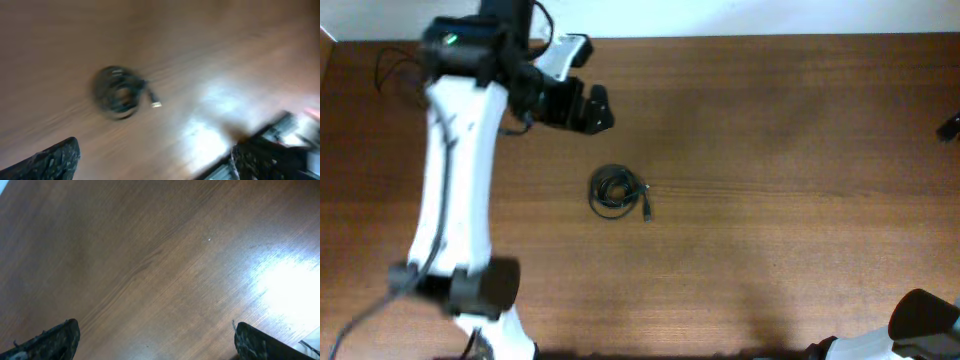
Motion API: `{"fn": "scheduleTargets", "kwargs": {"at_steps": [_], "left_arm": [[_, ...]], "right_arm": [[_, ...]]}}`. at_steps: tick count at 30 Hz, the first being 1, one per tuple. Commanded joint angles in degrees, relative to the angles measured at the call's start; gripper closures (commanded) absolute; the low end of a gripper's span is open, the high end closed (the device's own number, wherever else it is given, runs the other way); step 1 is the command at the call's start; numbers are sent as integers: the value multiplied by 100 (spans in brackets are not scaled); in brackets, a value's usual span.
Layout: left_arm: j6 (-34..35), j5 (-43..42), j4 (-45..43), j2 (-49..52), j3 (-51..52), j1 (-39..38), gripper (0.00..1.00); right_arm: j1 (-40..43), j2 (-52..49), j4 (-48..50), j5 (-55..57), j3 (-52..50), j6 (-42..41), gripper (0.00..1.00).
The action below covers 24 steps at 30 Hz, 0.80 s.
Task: Untangle cables
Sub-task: 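Move both grippers back to the remaining cable bundle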
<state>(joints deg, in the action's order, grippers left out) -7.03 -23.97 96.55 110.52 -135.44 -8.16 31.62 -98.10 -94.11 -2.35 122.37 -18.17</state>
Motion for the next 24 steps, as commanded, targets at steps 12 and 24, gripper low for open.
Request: {"fn": "scheduleTargets", "kwargs": {"at_steps": [12,24], "left_arm": [[1561,203,-2212,-1261,4583,-332,1],[2990,1753,-5276,-1091,6443,-942,67]], "right_arm": [[-1427,15,-280,-2675,-629,984,1],[-3842,-7,393,-2463,-1261,562,2]]}}
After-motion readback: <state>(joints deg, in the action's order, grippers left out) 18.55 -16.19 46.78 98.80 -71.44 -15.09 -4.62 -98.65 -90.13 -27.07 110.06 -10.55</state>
